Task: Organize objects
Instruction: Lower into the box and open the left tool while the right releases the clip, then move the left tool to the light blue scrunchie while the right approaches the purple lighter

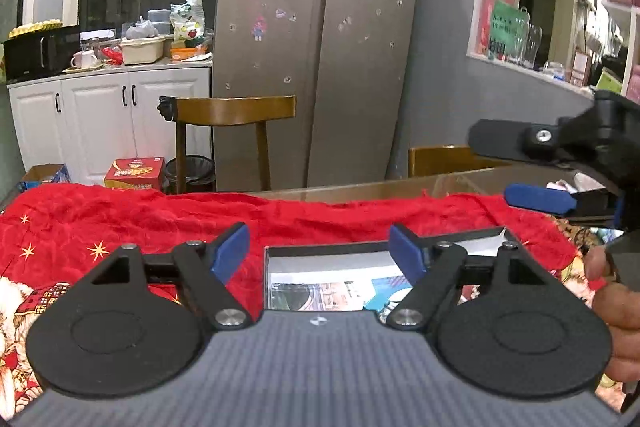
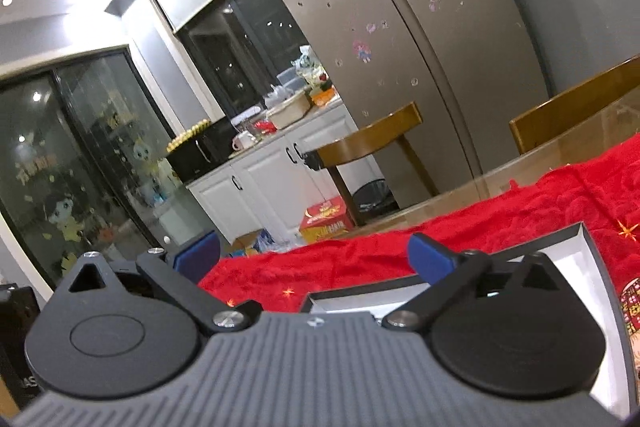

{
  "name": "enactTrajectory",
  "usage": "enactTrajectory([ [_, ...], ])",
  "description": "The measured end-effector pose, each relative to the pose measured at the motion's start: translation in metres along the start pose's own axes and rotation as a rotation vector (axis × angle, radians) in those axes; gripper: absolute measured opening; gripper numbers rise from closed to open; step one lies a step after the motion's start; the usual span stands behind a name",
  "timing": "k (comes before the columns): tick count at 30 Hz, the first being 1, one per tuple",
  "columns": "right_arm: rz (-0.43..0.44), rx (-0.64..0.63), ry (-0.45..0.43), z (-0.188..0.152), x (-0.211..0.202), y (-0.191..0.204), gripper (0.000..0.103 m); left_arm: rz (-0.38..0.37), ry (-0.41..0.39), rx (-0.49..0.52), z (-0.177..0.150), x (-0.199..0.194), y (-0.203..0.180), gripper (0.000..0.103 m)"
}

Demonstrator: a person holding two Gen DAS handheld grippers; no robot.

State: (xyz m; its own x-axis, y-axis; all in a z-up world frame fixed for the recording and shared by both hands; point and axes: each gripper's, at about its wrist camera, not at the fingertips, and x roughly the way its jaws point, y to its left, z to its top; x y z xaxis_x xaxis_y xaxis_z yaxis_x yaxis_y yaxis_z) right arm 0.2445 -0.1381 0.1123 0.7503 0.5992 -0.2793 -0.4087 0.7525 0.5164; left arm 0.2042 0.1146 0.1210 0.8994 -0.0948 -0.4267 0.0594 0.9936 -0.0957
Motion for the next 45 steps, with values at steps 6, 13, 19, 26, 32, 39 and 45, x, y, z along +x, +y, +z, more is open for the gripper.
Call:
enactTrajectory([
  [6, -0.002, -0.043, -0.037, 0.011, -0.024, 0.014, 0.103, 0.023, -0.009, -0.035, 0.012, -0.029, -0.002, 0.081],
  [13, -0.06, -0.051, -0.058, 0.021, -0.062, 0.011, 0.103, 0.056, -0.017, -0.073, 0.019, -0.068, -0.01, 0.082],
  [19, -0.121, -0.049, -0.096, 0.013, -0.103, -0.007, 0.103, 0.063, -0.024, -0.042, 0.013, -0.105, -0.021, 0.082],
  [26, -0.116, 0.002, -0.072, -0.018, -0.124, -0.031, 0.103, 0.065, -0.02, -0.032, -0.006, -0.146, -0.027, 0.083],
  [32, -0.142, 0.039, 0.0, -0.056, -0.122, -0.051, 0.103, 0.058, -0.003, 0.007, -0.042, -0.165, -0.035, 0.083],
  [39, -0.228, 0.027, 0.053, -0.096, -0.114, -0.067, 0.103, 0.085, 0.02, -0.072, -0.085, -0.159, -0.036, 0.083],
  [45, -0.245, -0.022, 0.125, -0.12, -0.104, -0.072, 0.103, 0.063, 0.083, -0.062, -0.114, -0.127, -0.039, 0.083],
])
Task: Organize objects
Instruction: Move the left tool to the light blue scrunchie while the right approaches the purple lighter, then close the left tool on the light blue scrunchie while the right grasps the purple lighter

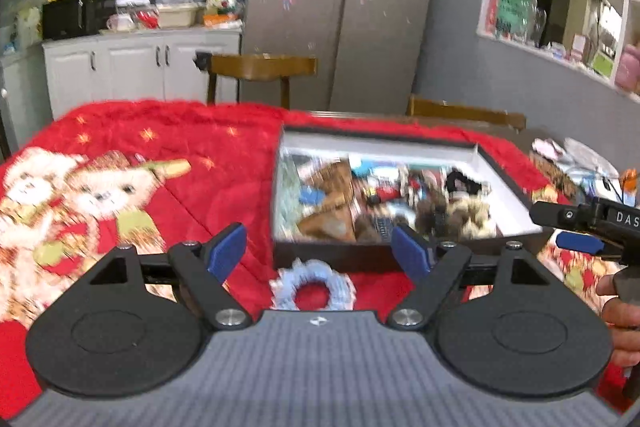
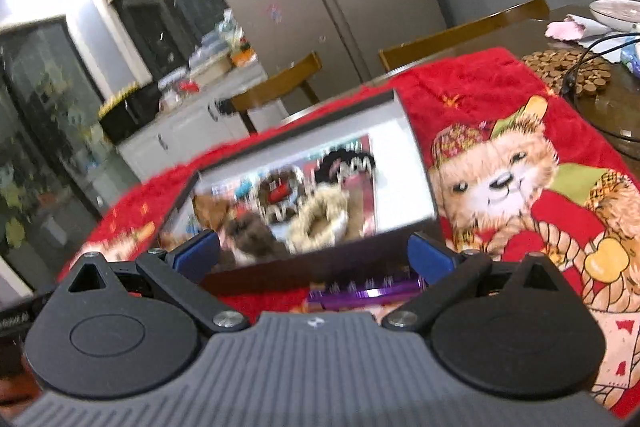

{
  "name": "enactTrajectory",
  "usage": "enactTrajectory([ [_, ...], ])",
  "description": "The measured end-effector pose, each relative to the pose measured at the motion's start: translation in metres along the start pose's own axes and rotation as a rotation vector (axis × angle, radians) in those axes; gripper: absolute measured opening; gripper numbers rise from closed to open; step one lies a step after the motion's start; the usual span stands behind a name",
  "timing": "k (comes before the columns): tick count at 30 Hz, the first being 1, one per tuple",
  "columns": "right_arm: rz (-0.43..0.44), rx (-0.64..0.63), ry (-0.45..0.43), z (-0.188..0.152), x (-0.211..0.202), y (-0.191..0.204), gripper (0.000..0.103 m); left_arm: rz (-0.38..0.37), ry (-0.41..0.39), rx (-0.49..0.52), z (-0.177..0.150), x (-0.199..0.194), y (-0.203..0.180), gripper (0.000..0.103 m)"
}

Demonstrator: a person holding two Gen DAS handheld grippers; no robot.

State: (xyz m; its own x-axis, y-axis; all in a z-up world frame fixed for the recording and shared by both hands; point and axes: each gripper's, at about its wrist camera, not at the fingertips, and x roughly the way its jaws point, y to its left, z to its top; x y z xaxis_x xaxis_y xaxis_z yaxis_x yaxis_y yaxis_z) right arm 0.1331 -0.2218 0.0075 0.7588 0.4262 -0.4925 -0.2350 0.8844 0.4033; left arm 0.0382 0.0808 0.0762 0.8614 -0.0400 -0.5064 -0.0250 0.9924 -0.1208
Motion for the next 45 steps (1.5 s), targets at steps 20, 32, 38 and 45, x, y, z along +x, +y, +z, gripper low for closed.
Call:
enactTrajectory([
  [20, -0.083, -0.186, 0.031, -0.022, 0.021, 0.017, 0.103, 0.062, 0.062, 0.029, -0.039, 0.049, 0.001, 0.083],
  [32, -0.13, -0.135, 0.078, -0.02, 0.029, 0.006, 0.103, 0.086, 0.106, 0.044, -0.044, 0.068, -0.005, 0.083],
  [38, -0.189, -0.232, 0.089, -0.026, 0.038, 0.019, 0.102, 0.088, 0.126, 0.045, -0.043, 0.076, -0.006, 0.075],
  [45, -0.226, -0.277, 0.091, -0.028, 0.041, 0.025, 0.093, 0.128, 0.101, 0.131, -0.049, 0.074, -0.02, 0.057],
])
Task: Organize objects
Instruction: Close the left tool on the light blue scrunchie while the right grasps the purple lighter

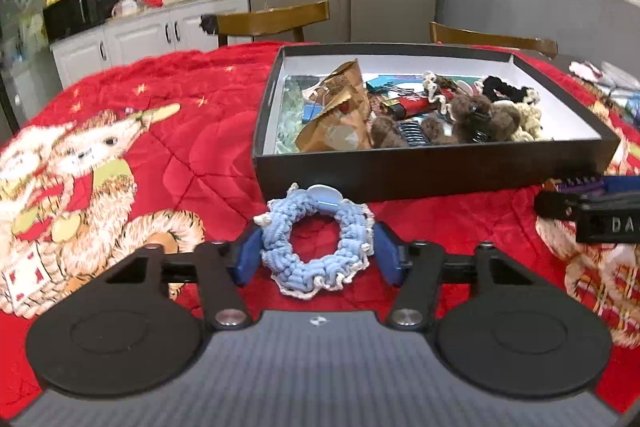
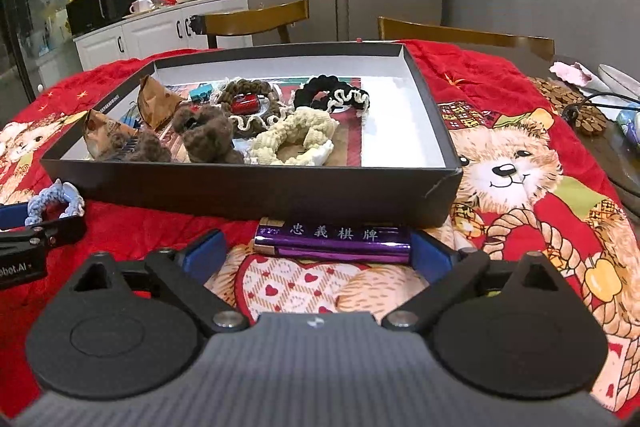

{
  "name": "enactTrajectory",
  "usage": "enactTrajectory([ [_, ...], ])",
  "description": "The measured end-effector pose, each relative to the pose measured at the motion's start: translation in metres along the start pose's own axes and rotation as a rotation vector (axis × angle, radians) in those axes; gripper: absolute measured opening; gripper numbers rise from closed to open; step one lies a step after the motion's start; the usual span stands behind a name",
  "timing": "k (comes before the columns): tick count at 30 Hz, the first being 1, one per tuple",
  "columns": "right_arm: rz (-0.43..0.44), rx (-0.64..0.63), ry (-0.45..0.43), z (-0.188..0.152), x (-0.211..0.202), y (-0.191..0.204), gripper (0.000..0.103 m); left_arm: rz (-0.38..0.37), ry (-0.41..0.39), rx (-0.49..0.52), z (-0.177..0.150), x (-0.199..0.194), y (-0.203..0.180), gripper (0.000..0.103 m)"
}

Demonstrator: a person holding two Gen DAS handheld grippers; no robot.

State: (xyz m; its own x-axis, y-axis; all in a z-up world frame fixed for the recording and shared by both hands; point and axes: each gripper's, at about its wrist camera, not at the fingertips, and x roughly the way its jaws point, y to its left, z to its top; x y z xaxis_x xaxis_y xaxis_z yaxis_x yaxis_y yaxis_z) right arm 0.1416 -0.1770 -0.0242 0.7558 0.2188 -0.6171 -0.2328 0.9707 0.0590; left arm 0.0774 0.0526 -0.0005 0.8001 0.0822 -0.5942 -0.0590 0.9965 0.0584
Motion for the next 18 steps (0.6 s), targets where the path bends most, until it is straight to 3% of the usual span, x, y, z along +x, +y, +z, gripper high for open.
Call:
enactTrajectory([
  [4, -0.047, -0.008, -0.012, -0.001, -0.002, 0.001, 0.081, 0.027, -0.013, 0.031, -0.001, -0.002, -0.006, 0.052],
  [13, -0.034, 0.003, -0.023, -0.001, -0.004, -0.001, 0.08, 0.071, -0.028, 0.003, -0.003, -0.005, -0.002, 0.032],
  [18, -0.011, 0.035, -0.031, 0.0, -0.005, -0.006, 0.08, 0.046, -0.058, -0.056, -0.004, -0.011, 0.009, 0.026],
])
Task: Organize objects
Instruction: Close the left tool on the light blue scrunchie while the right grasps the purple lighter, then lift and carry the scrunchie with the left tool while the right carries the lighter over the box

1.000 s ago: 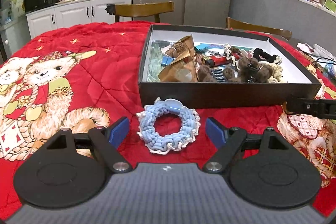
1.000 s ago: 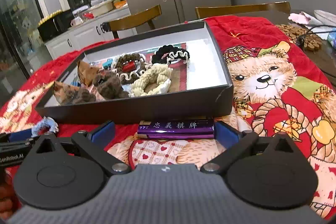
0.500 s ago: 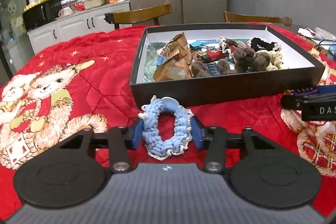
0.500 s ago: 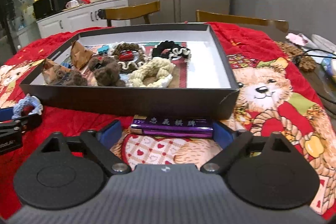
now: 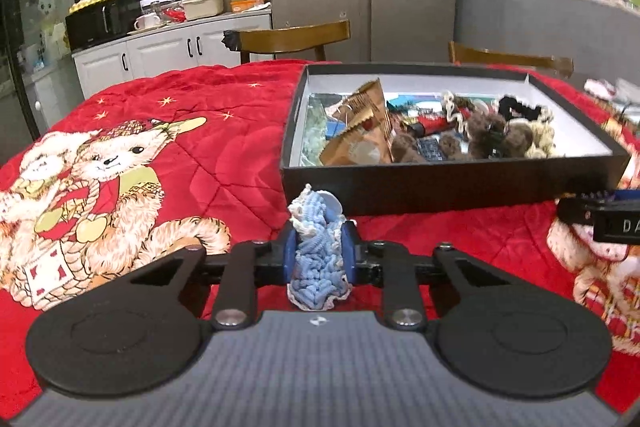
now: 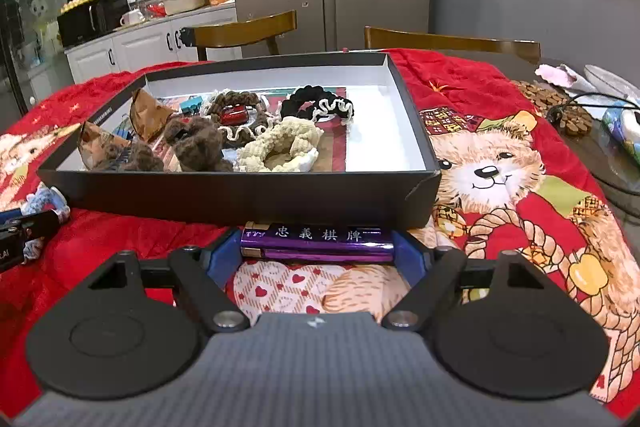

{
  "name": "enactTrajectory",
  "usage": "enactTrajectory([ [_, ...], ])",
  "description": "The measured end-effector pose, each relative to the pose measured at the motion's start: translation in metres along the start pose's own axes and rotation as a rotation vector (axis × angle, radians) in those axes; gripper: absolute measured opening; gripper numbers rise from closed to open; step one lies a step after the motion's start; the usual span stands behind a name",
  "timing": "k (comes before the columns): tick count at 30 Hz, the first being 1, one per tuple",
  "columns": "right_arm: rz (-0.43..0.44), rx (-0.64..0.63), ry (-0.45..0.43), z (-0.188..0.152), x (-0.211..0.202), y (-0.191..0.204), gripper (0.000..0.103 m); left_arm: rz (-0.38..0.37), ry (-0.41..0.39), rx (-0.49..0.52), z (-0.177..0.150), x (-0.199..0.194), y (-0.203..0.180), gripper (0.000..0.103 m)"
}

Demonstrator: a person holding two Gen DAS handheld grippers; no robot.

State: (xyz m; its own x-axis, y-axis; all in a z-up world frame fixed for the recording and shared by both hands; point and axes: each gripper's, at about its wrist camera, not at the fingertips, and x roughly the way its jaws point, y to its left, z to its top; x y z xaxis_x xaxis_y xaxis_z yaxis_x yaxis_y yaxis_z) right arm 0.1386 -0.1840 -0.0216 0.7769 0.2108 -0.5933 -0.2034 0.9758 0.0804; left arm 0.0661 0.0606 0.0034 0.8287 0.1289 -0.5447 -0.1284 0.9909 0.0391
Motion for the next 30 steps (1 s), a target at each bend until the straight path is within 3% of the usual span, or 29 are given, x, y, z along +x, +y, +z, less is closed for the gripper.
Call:
enactTrajectory([
  [16, 0.026, 0.034, -0.002, 0.001, -0.003, -0.006, 0.08, -0.027, -0.048, -0.005, -0.002, -0.008, 0.0, 0.016],
  [30, 0.043, 0.061, -0.023, 0.003, -0.008, -0.01, 0.08, -0.014, -0.078, 0.003, -0.003, -0.013, -0.001, 0.015],
])
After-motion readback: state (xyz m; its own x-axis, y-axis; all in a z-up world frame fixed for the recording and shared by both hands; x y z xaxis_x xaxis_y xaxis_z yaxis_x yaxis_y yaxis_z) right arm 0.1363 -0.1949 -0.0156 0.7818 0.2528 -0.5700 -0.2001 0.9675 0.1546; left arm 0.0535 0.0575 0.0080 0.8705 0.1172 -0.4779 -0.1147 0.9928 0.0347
